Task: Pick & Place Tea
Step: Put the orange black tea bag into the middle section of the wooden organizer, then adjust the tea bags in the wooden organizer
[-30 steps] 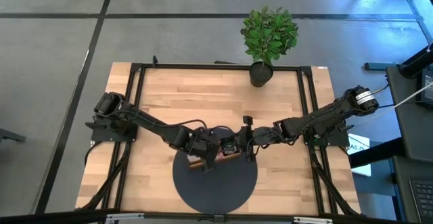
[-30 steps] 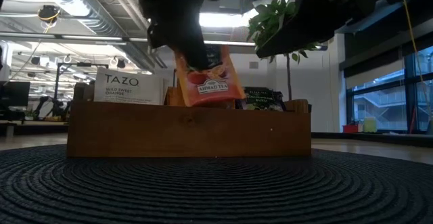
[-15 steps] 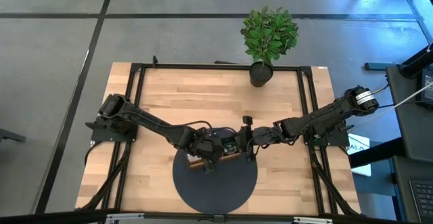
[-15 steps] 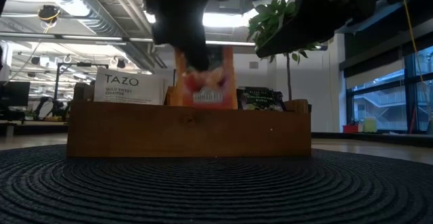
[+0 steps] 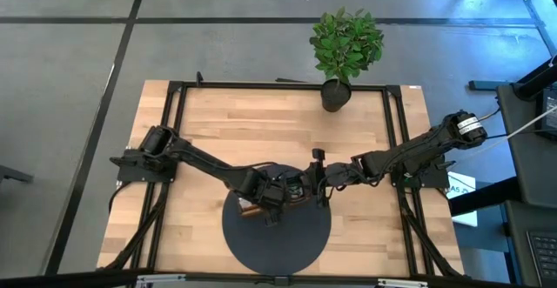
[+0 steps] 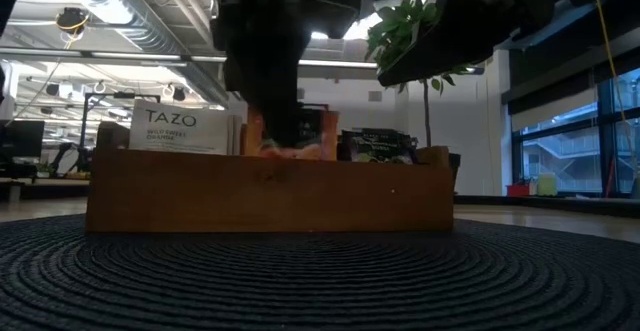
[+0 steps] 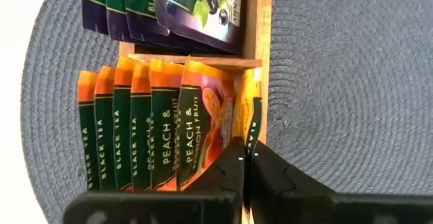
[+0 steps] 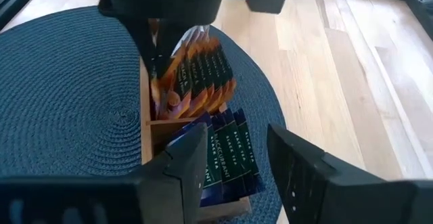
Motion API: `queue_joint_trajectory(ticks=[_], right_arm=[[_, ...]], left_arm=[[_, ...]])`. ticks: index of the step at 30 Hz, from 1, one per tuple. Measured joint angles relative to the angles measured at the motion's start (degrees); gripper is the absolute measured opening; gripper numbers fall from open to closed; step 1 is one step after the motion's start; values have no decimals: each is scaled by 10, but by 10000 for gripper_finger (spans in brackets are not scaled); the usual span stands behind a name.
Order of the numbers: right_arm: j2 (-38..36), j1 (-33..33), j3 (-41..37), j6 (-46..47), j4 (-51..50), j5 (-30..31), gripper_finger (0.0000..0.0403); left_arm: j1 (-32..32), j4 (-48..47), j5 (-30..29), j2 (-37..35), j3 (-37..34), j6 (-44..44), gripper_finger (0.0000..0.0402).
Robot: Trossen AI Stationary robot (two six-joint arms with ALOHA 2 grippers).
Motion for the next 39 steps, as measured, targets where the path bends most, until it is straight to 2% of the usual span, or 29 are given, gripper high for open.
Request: queue_joint_trajectory(ticks=[22,26,33,36,39], right_arm=[[0,0,0,2,-4,0,156],[0,0,0,1,-4,0,156],[0,0,0,1,-4,0,156],[0,0,0,1,-6,-1,156],[0,0,0,1,-9,-1,156]], left_arm=[[5,-7,15,-6,-1,15,14],[5,-7,11,-6,-1,13,34],[12,-37,8,-20,-1,0,94],[12,-69,-23,-47,-1,-7,110],[3,-121,-87,-84,-1,-29,119]])
